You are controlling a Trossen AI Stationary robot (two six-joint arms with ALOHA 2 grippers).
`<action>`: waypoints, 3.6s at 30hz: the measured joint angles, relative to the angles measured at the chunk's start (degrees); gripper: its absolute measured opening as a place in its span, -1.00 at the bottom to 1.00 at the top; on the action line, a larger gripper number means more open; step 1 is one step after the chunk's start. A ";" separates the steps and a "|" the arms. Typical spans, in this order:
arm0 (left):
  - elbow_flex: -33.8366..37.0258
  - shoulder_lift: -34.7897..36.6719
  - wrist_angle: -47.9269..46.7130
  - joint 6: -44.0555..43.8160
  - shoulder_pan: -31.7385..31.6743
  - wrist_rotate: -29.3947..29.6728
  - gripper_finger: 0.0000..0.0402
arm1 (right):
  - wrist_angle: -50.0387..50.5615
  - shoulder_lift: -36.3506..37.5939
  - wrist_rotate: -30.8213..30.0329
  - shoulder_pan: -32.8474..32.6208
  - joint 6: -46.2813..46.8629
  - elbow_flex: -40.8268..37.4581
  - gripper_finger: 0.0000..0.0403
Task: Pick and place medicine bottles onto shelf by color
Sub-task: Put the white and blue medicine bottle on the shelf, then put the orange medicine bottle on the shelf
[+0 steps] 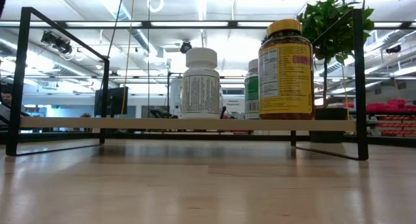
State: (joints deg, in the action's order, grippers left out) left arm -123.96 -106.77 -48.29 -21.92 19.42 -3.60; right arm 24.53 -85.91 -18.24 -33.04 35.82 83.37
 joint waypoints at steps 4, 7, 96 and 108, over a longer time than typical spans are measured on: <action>0.00 -0.01 0.00 0.33 -0.29 -0.03 -0.11 | 0.16 0.00 0.25 -0.33 0.23 0.06 -0.20; 0.11 0.48 -0.84 0.64 -0.95 -0.14 -0.09 | 1.15 0.08 0.17 -0.68 0.57 0.25 -0.20; 38.36 3.58 -27.94 25.25 -23.87 7.40 0.07 | 5.64 0.20 -2.71 5.92 1.65 0.22 -0.01; 38.36 3.58 -28.58 23.88 -23.65 6.78 0.28 | 5.62 0.20 -2.69 5.92 2.41 0.22 -0.01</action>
State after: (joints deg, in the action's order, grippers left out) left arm -85.60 -103.20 -76.87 1.96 -4.23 3.18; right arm 30.15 -85.71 -20.93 -27.11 38.22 83.59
